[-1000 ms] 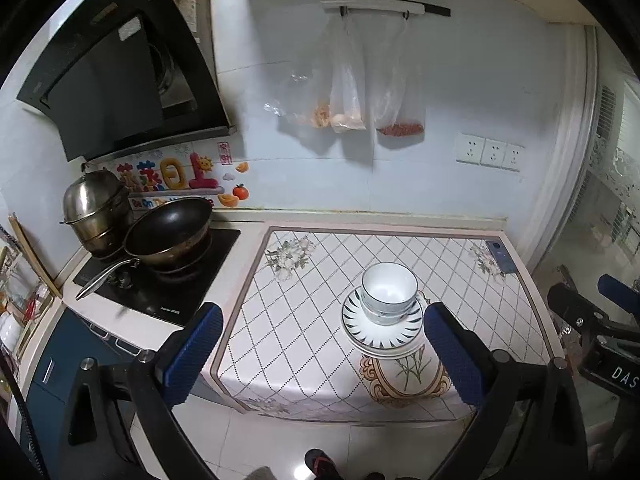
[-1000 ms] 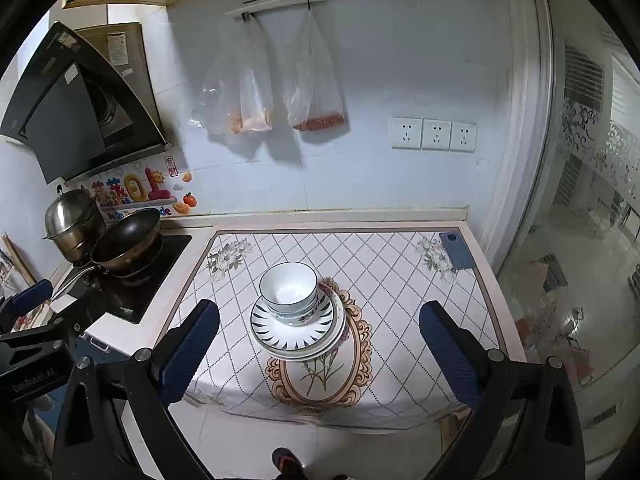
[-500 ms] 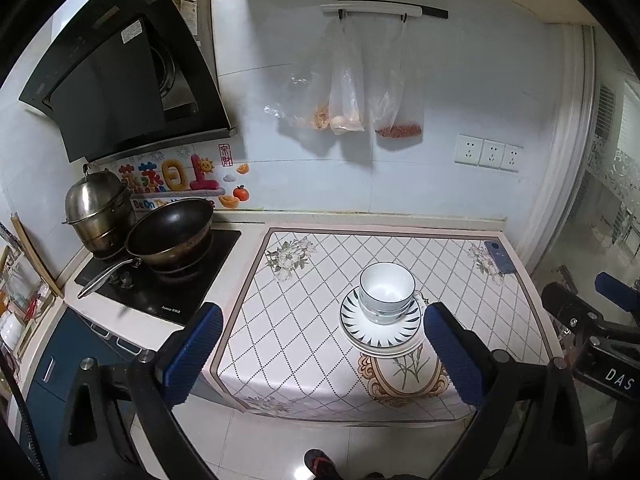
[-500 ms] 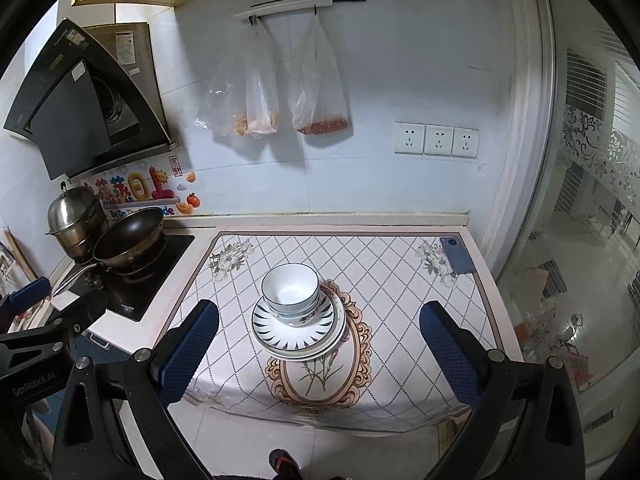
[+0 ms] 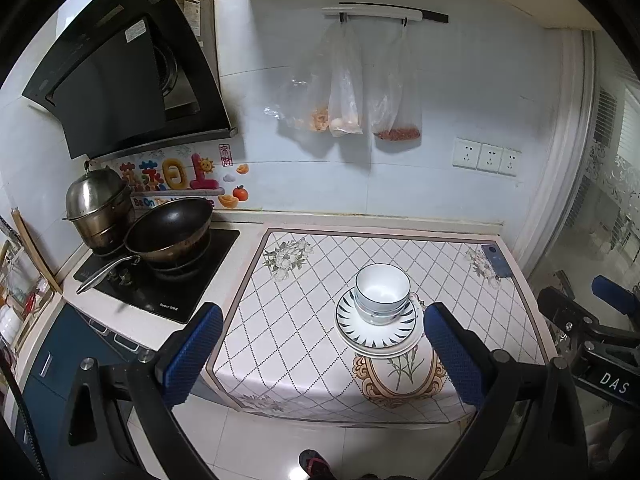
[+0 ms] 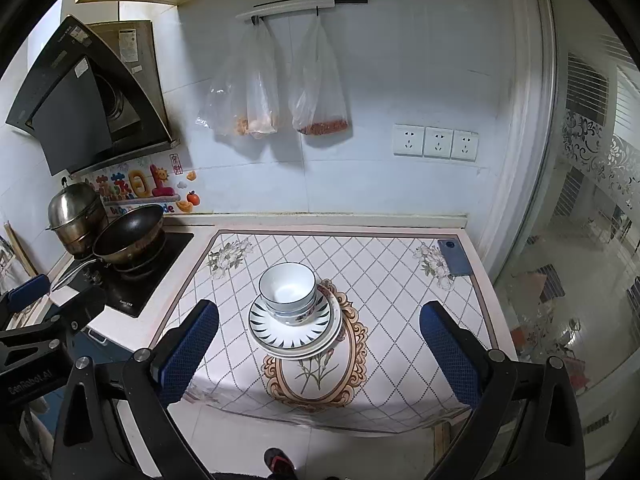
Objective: Organize plates and bowls
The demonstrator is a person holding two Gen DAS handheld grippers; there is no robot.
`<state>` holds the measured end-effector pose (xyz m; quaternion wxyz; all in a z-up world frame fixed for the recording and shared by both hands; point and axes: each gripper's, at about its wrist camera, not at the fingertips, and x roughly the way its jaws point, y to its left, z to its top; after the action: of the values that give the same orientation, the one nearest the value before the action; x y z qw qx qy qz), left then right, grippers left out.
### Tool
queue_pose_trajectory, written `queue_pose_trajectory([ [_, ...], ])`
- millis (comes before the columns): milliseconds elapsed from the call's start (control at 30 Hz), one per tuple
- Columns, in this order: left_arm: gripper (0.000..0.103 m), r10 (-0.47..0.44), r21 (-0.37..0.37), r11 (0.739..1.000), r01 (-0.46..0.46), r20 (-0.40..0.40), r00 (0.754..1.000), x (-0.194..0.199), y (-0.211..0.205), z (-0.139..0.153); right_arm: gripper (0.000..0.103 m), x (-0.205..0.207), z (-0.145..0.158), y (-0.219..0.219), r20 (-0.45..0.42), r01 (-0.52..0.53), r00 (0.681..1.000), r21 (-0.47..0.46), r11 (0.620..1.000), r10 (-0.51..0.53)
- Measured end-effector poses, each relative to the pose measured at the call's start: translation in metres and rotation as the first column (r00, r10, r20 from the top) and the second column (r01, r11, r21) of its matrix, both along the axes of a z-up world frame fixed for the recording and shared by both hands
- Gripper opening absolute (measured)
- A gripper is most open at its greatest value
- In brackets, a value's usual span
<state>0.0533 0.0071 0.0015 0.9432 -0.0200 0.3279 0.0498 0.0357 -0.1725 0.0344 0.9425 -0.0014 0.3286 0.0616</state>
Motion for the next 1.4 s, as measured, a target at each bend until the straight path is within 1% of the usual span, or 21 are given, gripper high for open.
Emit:
queue_pose_trajectory([
  [533,0.103,0.008,-0.012,1.0,-0.008,-0.011,1.0,-0.0019,0.002,-0.0005,0.103,-0.0045,-0.0011,-0.0001,0.0,-0.011,1.0,0.0,1.0,0.011],
  [1400,0.103,0.011,-0.012,1.0,-0.011,-0.02,1.0,0.0032,0.0025,-0.0034,0.103,-0.0021,-0.0041,-0.0051,-0.007,0.004,1.0,0.003,1.0,-0.004],
])
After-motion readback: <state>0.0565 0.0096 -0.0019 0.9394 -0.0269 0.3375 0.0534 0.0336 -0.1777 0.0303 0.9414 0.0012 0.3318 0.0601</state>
